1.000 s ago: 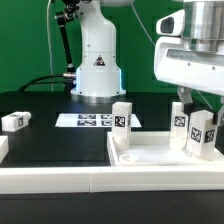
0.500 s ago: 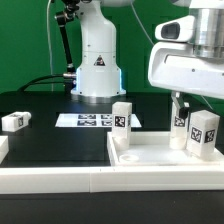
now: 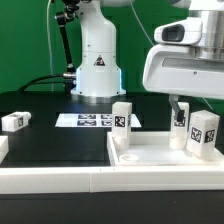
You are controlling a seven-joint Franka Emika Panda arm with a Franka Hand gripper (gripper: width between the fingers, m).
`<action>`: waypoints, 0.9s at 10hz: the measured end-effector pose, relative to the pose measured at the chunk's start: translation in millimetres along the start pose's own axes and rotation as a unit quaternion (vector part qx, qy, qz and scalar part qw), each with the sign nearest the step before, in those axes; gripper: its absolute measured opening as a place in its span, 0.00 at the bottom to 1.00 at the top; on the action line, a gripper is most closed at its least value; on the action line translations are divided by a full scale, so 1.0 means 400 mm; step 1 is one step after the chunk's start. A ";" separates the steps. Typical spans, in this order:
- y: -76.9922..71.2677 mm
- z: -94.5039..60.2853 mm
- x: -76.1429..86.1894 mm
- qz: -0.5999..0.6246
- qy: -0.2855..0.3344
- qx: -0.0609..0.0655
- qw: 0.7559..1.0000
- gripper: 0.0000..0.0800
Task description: Assemble square table
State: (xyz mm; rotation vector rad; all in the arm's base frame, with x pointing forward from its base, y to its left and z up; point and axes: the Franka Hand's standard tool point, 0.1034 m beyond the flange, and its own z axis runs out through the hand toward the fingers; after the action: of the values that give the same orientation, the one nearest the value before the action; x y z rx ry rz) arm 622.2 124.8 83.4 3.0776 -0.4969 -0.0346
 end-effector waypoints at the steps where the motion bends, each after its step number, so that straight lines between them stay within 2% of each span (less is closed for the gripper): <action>1: 0.004 -0.001 0.004 -0.046 0.001 0.000 0.999 0.81; 9: 0.014 -0.011 0.020 -0.280 0.002 -0.001 0.960 0.81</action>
Offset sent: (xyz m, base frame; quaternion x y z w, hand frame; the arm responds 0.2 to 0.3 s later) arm 0.0042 0.0031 0.0057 0.0186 -0.0108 -0.1911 0.9813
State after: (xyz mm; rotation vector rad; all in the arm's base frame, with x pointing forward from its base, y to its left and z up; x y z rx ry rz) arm 627.9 117.0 88.0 3.0973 0.3852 -0.0386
